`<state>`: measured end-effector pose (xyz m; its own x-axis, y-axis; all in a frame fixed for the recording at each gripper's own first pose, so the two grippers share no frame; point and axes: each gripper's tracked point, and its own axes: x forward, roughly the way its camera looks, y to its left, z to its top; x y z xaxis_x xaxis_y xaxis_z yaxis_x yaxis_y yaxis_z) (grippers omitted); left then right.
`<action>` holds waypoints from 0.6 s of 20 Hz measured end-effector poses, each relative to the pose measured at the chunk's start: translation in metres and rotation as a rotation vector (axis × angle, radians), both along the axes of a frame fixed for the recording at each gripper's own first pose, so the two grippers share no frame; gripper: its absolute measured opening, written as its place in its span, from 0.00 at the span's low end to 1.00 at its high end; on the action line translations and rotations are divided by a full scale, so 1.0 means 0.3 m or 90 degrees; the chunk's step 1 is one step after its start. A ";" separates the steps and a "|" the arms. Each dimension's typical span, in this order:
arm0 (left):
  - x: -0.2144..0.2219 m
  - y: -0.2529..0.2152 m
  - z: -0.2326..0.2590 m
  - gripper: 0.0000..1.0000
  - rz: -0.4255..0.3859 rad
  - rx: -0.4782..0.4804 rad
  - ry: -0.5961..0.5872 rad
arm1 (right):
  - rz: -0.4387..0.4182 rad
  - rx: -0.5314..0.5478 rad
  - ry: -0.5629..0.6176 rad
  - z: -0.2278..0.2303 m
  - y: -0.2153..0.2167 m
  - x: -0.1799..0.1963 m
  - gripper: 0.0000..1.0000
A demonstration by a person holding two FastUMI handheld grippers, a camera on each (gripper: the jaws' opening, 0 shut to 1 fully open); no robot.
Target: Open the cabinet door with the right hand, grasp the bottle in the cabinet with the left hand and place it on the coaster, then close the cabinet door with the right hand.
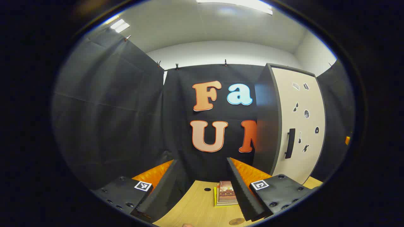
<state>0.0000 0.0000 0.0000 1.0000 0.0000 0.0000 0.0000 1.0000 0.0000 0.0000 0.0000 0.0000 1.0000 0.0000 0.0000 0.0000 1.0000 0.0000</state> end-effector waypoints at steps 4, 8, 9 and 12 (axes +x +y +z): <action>-0.011 0.058 0.015 0.96 0.023 0.009 -0.008 | 0.003 0.006 0.002 -0.003 0.002 -0.001 0.94; -0.028 0.072 0.009 0.96 0.033 0.004 -0.008 | -0.002 0.007 0.007 -0.017 -0.020 -0.003 0.94; -0.027 0.074 0.005 0.96 0.033 0.002 -0.006 | -0.006 0.006 0.011 -0.026 -0.022 -0.005 0.94; -0.027 0.075 -0.003 0.98 0.033 0.000 -0.002 | -0.007 0.006 0.019 -0.038 -0.023 -0.002 0.94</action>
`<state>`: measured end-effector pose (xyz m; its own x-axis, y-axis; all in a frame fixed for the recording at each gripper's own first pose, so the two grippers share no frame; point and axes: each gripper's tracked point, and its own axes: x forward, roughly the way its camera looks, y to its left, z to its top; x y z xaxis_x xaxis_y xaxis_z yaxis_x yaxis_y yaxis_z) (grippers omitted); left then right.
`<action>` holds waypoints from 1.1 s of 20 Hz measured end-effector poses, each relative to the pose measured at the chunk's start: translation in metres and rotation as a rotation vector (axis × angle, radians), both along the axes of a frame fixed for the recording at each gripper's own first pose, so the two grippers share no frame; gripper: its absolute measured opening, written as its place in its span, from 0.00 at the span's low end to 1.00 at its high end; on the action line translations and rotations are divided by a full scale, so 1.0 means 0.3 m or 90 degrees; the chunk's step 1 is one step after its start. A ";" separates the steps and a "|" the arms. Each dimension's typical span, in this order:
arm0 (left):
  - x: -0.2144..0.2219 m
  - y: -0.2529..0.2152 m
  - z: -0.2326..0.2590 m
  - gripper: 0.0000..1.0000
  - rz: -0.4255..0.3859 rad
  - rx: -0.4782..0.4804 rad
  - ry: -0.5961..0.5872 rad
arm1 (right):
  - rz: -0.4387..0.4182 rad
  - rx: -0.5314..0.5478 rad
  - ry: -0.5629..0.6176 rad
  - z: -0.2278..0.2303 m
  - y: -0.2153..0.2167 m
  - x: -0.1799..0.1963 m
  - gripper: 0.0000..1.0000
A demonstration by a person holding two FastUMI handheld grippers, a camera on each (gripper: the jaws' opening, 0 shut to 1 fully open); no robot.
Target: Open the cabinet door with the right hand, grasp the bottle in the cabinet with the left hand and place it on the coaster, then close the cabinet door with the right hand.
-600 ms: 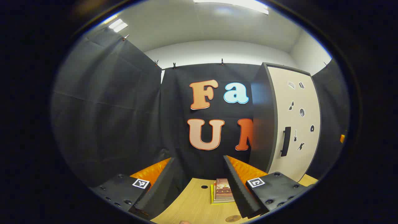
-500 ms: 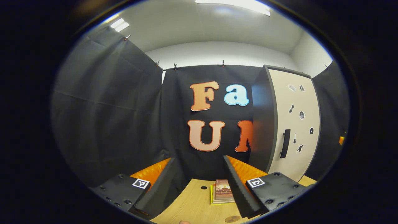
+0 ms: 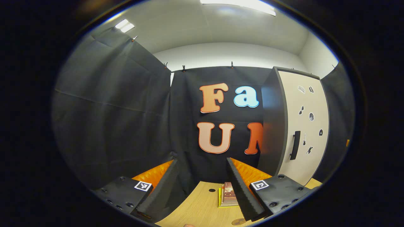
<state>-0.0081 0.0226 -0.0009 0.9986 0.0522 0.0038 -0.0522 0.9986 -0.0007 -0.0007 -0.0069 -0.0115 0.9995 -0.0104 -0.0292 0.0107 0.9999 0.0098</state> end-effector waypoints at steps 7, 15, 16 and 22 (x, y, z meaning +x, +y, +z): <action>-0.014 0.010 -0.021 0.98 0.007 0.003 0.009 | 0.020 -0.001 -0.001 0.006 0.050 0.009 0.94; -0.045 0.034 -0.023 0.98 0.013 0.006 0.006 | 0.088 0.019 0.011 0.005 0.249 0.068 0.94; -0.052 0.041 -0.028 0.98 0.016 0.006 0.008 | 0.098 0.019 0.013 0.005 0.286 0.080 0.94; -0.090 0.112 -0.065 0.98 0.039 -0.001 0.025 | 0.183 0.025 0.003 0.035 0.554 0.148 0.94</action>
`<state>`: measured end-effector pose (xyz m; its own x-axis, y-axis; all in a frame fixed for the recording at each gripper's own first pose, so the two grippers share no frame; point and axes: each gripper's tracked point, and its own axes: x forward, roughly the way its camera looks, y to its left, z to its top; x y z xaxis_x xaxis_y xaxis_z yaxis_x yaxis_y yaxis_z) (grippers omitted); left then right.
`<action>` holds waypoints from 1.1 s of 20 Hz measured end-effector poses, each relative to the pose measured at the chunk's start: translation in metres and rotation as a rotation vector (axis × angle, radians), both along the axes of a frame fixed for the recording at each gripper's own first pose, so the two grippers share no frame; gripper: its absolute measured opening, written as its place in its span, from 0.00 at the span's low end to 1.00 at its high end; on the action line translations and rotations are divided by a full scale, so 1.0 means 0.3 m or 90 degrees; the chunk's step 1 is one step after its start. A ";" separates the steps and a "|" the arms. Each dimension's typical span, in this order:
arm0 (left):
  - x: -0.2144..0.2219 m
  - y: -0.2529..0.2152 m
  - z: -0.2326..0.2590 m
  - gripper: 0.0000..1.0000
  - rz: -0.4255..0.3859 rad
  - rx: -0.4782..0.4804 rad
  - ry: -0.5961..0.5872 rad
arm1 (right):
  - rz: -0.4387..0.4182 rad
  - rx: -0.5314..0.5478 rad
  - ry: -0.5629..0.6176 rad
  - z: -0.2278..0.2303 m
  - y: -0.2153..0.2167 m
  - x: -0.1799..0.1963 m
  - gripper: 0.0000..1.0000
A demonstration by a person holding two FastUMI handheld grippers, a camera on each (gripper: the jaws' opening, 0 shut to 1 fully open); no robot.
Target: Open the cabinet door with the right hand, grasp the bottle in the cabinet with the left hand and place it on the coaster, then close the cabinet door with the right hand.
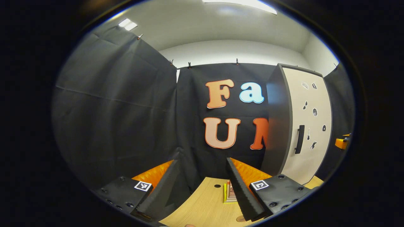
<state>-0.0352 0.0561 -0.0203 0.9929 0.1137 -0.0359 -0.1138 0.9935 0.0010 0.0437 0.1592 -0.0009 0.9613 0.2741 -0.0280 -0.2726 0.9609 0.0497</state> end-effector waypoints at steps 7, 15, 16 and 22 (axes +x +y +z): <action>-0.065 0.125 -0.005 0.98 0.044 0.012 0.006 | 0.063 0.012 -0.010 0.054 0.277 0.080 0.94; -0.136 0.251 -0.008 0.98 0.092 0.014 0.010 | 0.089 -0.009 -0.026 0.090 0.528 0.214 0.99; -0.145 0.267 -0.008 0.98 0.100 0.013 0.010 | 0.084 -0.017 -0.024 0.082 0.546 0.242 0.94; -0.197 0.359 -0.006 0.96 0.148 0.038 0.015 | 0.066 -0.036 0.030 -0.028 0.620 0.383 0.84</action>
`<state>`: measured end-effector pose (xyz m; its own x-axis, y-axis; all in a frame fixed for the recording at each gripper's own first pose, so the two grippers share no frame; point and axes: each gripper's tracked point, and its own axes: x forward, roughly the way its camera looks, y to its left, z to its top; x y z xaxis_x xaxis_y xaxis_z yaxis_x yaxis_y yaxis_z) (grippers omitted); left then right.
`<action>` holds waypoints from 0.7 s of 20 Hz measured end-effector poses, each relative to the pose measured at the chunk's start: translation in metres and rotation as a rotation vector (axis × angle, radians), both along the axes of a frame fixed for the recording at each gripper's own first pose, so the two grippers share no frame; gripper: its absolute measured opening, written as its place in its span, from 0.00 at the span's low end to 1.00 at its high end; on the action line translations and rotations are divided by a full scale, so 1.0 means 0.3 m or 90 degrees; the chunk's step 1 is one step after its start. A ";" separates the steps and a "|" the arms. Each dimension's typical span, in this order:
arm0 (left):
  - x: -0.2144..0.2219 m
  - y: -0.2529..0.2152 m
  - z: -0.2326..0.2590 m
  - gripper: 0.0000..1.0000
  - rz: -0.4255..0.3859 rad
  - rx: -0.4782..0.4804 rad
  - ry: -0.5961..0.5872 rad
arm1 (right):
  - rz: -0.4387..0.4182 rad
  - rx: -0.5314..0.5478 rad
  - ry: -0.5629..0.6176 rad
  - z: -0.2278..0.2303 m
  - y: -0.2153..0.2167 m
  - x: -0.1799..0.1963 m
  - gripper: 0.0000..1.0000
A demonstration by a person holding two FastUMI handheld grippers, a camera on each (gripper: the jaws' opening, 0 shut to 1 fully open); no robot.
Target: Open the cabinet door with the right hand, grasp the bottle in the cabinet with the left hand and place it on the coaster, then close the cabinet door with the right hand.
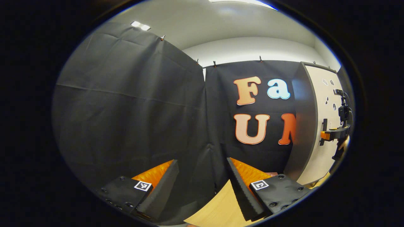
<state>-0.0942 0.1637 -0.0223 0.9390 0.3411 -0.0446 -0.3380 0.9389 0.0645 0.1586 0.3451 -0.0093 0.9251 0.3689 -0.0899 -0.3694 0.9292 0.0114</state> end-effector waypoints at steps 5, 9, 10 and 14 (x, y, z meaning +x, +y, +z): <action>-0.028 0.042 -0.014 0.98 0.022 0.001 0.005 | 0.003 0.019 0.022 -0.021 0.029 0.035 0.61; -0.027 0.039 -0.030 0.96 0.023 -0.003 0.009 | 0.015 0.033 0.037 -0.034 0.032 0.037 0.36; -0.025 0.032 -0.031 0.98 0.022 -0.002 0.010 | 0.021 0.036 0.033 -0.031 0.030 0.031 0.35; 0.006 0.001 -0.050 0.98 0.008 0.002 0.014 | 0.048 0.043 0.012 -0.025 0.020 -0.002 0.29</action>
<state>-0.0924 0.1642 -0.0374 0.9332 0.3536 -0.0639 -0.3489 0.9342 0.0742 0.1581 0.3510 -0.0167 0.8927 0.4435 -0.0796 -0.4378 0.8955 0.0804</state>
